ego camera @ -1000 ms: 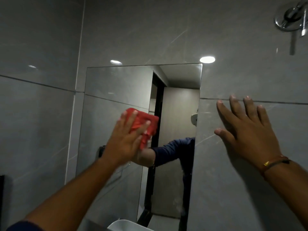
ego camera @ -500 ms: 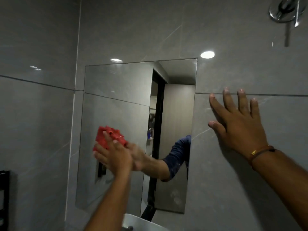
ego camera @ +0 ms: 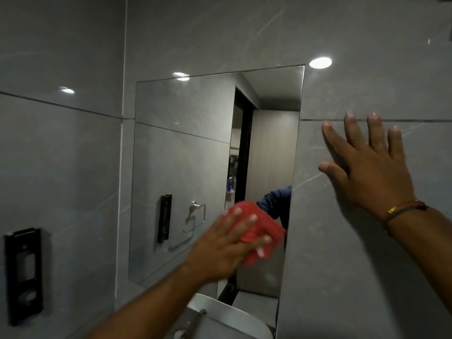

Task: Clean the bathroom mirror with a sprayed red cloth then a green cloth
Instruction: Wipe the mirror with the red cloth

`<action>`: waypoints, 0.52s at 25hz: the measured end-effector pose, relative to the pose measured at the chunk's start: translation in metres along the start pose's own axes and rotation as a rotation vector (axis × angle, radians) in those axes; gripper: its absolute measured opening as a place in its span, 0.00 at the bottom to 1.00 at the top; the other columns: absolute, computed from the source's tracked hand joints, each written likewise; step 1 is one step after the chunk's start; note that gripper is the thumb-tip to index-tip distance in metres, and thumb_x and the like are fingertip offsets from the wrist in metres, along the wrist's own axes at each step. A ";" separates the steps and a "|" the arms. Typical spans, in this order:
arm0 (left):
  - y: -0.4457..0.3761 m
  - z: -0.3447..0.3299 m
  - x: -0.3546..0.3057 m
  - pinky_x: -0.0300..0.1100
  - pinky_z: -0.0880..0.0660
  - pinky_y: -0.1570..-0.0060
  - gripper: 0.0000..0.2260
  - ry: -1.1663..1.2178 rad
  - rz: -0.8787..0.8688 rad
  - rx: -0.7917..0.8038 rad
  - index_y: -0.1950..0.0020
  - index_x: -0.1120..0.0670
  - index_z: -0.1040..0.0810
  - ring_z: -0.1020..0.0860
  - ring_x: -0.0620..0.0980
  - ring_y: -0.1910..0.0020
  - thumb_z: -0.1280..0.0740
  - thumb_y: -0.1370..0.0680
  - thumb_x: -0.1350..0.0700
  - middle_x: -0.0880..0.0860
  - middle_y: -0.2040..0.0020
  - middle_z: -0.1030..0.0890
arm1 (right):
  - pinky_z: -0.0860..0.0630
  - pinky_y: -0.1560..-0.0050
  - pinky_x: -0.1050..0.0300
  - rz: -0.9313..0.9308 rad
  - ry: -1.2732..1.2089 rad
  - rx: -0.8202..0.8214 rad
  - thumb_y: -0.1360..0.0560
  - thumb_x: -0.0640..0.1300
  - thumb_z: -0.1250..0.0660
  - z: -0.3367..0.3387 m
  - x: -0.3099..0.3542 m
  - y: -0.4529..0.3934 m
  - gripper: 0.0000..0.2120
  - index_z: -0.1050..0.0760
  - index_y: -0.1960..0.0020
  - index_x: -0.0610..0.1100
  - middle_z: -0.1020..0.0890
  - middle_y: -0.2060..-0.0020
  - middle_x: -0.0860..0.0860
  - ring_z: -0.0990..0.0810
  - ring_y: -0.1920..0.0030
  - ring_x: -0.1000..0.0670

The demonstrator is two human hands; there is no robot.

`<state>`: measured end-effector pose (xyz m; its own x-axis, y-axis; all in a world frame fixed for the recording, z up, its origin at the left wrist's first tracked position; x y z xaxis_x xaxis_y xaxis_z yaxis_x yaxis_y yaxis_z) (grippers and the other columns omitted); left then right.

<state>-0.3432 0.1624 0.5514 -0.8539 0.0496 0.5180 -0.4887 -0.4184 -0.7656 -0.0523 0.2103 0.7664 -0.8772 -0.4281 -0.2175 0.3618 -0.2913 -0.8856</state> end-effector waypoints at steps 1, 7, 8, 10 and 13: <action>0.011 -0.003 0.036 0.69 0.46 0.20 0.31 0.027 0.147 -0.021 0.15 0.40 0.47 0.55 0.63 0.15 0.38 0.16 0.43 0.55 0.13 0.52 | 0.56 0.21 0.32 0.003 -0.001 -0.010 0.18 0.67 0.49 -0.001 0.000 0.000 0.35 0.51 0.15 0.55 0.49 0.15 0.43 0.55 0.17 0.35; 0.092 -0.006 0.206 0.64 0.43 0.19 0.23 0.483 1.092 -0.379 0.19 0.30 0.45 0.46 0.62 0.15 0.51 0.15 0.37 0.57 0.14 0.48 | 0.57 0.21 0.30 -0.001 -0.013 -0.018 0.22 0.66 0.51 -0.002 0.003 -0.002 0.37 0.51 0.15 0.56 0.50 0.15 0.43 0.56 0.17 0.33; 0.101 -0.007 0.214 0.62 0.45 0.18 0.24 0.548 1.256 -0.437 0.18 0.36 0.42 0.44 0.63 0.16 0.50 0.15 0.37 0.61 0.15 0.44 | 0.58 0.21 0.31 -0.011 -0.008 -0.021 0.21 0.66 0.51 -0.002 0.004 -0.002 0.37 0.52 0.15 0.56 0.50 0.15 0.43 0.57 0.17 0.34; 0.110 -0.018 0.200 0.57 0.50 0.17 0.24 0.518 1.565 -0.426 0.15 0.49 0.41 0.47 0.65 0.16 0.49 0.13 0.47 0.63 0.15 0.46 | 0.61 0.22 0.31 -0.023 0.006 -0.022 0.21 0.65 0.51 -0.003 0.005 -0.003 0.36 0.53 0.15 0.57 0.52 0.15 0.44 0.58 0.17 0.34; 0.089 -0.025 0.115 0.57 0.54 0.17 0.25 0.449 1.733 -0.405 0.15 0.47 0.43 0.52 0.65 0.15 0.50 0.13 0.50 0.61 0.14 0.50 | 0.63 0.22 0.32 -0.016 -0.002 -0.022 0.17 0.63 0.47 -0.004 0.006 -0.005 0.34 0.54 0.15 0.58 0.53 0.15 0.45 0.60 0.18 0.34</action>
<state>-0.4890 0.1536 0.5333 -0.3306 0.0896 -0.9395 0.9412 -0.0418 -0.3352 -0.0606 0.2127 0.7675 -0.8821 -0.4253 -0.2028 0.3408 -0.2788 -0.8978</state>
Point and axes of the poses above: each hand's wrist, its own y-axis away from the middle knuckle, its own z-axis out of the back of the hand, x = y × z, the point moved 4 cm from there along -y, towards the middle knuckle
